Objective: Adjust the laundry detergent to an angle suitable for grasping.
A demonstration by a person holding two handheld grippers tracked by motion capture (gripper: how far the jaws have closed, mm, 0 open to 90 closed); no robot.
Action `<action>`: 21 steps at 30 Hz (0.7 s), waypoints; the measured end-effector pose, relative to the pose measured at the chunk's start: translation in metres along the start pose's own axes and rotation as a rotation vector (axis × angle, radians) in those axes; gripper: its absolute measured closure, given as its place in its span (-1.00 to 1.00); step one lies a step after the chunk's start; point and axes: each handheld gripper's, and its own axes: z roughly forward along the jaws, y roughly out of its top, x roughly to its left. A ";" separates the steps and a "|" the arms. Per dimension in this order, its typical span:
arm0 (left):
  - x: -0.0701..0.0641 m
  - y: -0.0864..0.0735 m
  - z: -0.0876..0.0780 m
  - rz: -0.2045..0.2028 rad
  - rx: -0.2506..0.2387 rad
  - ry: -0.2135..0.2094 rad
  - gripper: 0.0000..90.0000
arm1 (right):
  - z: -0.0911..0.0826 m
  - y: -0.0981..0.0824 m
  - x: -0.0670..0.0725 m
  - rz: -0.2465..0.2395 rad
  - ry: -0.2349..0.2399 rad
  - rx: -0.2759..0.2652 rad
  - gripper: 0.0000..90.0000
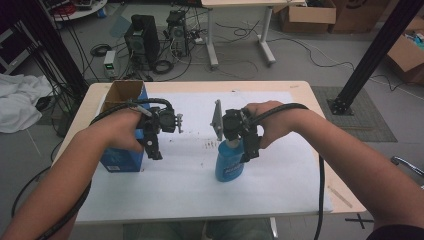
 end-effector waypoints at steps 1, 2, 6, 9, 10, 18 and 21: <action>0.000 0.000 0.001 -0.001 -0.003 0.000 -1.00 | 0.000 0.000 0.000 0.000 0.000 0.000 -1.00; 0.000 0.000 0.001 0.000 -0.003 0.005 -1.00 | 0.004 0.000 0.000 0.000 0.000 -0.004 -1.00; -0.001 0.000 0.002 0.002 -0.001 0.000 -1.00 | 0.009 0.000 0.000 0.000 0.000 -0.006 -1.00; -0.002 0.002 0.003 0.004 -0.001 -0.001 -1.00 | 0.014 0.000 0.000 0.000 0.002 -0.005 -1.00; -0.002 0.003 0.002 0.008 -0.003 0.000 -1.00 | 0.015 0.000 0.000 0.000 0.003 -0.005 -1.00; -0.003 0.004 0.001 0.007 -0.002 0.000 -1.00 | 0.022 0.001 0.000 -0.007 0.000 -0.014 -1.00; -0.003 0.003 0.001 0.004 -0.005 0.001 -1.00 | 0.024 0.001 0.000 -0.009 0.002 -0.017 -1.00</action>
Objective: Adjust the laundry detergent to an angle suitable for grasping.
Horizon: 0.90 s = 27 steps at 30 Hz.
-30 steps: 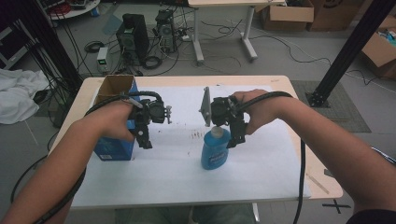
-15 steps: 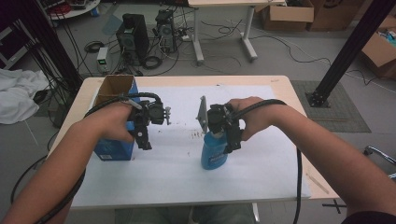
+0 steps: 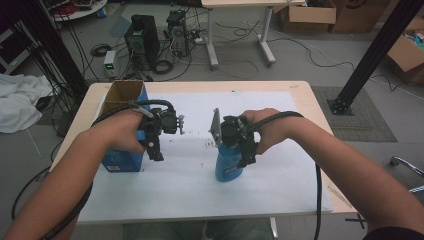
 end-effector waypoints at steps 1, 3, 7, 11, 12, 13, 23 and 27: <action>0.000 0.000 0.000 -0.001 -0.001 0.000 -1.00 | 0.001 0.000 0.000 -0.006 -0.009 0.006 -1.00; 0.000 0.000 0.001 -0.002 0.005 0.000 -1.00 | 0.001 0.000 -0.001 -0.009 -0.008 0.008 -0.95; 0.000 -0.001 0.002 -0.003 0.002 -0.001 -1.00 | 0.000 0.000 -0.002 -0.012 -0.019 0.001 -0.87; 0.000 -0.001 0.003 -0.005 0.002 -0.002 -1.00 | 0.000 0.000 -0.002 -0.015 -0.024 0.001 -0.81; 0.000 -0.001 0.002 -0.006 0.002 -0.002 -1.00 | 0.001 0.000 -0.002 -0.013 -0.024 0.008 -0.79; 0.000 -0.002 0.003 -0.005 0.001 -0.003 -1.00 | 0.001 0.000 -0.002 -0.014 -0.022 0.011 -0.77; 0.000 -0.001 0.004 -0.005 0.007 -0.006 -1.00 | 0.002 -0.001 -0.003 -0.019 -0.016 0.015 -0.64; 0.000 -0.001 0.004 -0.006 0.006 -0.004 -1.00 | 0.002 -0.001 -0.003 -0.022 -0.008 0.013 -0.57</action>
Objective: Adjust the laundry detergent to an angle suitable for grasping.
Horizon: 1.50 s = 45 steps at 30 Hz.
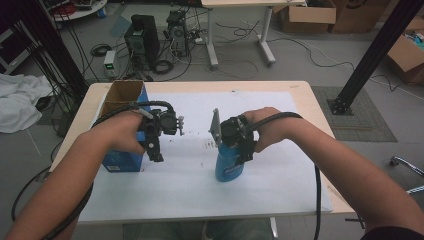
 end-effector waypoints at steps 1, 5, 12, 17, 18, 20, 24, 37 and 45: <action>0.000 0.000 0.000 0.001 0.001 0.001 -1.00 | 0.000 0.000 0.000 0.000 0.000 0.000 -0.57; 0.000 0.001 0.000 0.004 -0.001 0.003 -1.00 | 0.003 0.002 0.001 -0.004 0.014 0.015 -0.51; 0.000 0.001 0.000 0.003 -0.001 0.002 -1.00 | 0.003 0.002 0.000 -0.010 0.016 0.014 -0.44; 0.001 0.000 0.002 0.000 0.003 0.000 -1.00 | 0.002 0.001 0.000 -0.012 0.010 0.015 -0.42; 0.002 0.000 0.002 0.000 0.002 -0.001 -1.00 | 0.002 0.001 0.000 -0.012 0.011 0.013 -0.41; 0.002 0.001 0.002 0.000 0.002 -0.003 -1.00 | 0.002 0.001 0.000 -0.012 0.013 0.013 -0.38; 0.001 0.002 0.002 0.004 -0.004 -0.004 -1.00 | 0.001 0.001 0.000 -0.016 0.019 0.009 -0.34; 0.002 0.002 0.004 0.002 -0.005 -0.006 -1.00 | 0.002 0.000 0.000 -0.030 0.006 0.001 -0.15; 0.003 0.001 0.005 -0.001 -0.006 -0.006 -1.00 | 0.002 0.000 0.000 -0.039 0.006 0.000 -0.12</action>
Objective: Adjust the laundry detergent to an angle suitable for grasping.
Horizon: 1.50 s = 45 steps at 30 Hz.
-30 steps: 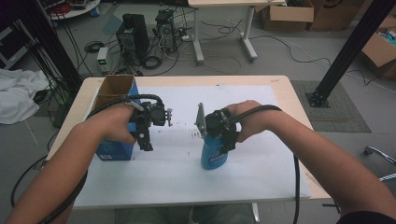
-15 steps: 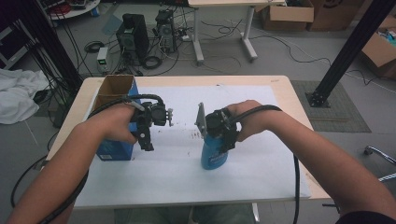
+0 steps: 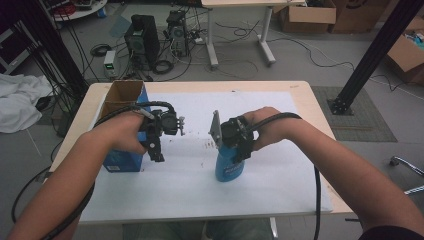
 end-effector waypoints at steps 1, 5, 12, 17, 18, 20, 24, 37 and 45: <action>0.000 0.000 0.000 0.001 0.003 0.000 -1.00 | 0.000 0.000 0.000 0.002 0.003 0.000 -0.12; 0.000 -0.001 0.000 0.002 0.002 -0.001 -1.00 | 0.000 0.000 -0.001 -0.002 0.004 -0.001 -0.12; -0.001 -0.003 0.000 -0.002 0.002 -0.002 -1.00 | -0.002 -0.002 -0.002 0.021 0.007 -0.018 -0.11; 0.000 -0.003 -0.001 -0.002 -0.001 0.001 -1.00 | -0.014 -0.003 -0.002 0.046 -0.009 -0.021 -0.11; 0.000 -0.003 -0.001 -0.002 -0.001 0.001 -1.00 | -0.014 -0.003 -0.002 0.046 -0.009 -0.021 -0.11; -0.001 -0.002 -0.002 0.001 -0.004 0.005 -1.00 | -0.019 -0.004 -0.002 0.055 -0.008 -0.028 -0.11; -0.001 -0.001 -0.004 0.006 -0.005 0.007 -1.00 | -0.026 -0.005 -0.003 0.074 -0.026 -0.028 -0.11; -0.003 -0.002 -0.004 0.009 -0.012 0.009 -1.00 | -0.040 -0.020 -0.018 0.231 -0.046 -0.022 -0.11; -0.004 -0.003 -0.004 0.010 -0.008 0.013 -1.00 | -0.044 -0.021 -0.022 0.386 -0.074 0.008 -0.11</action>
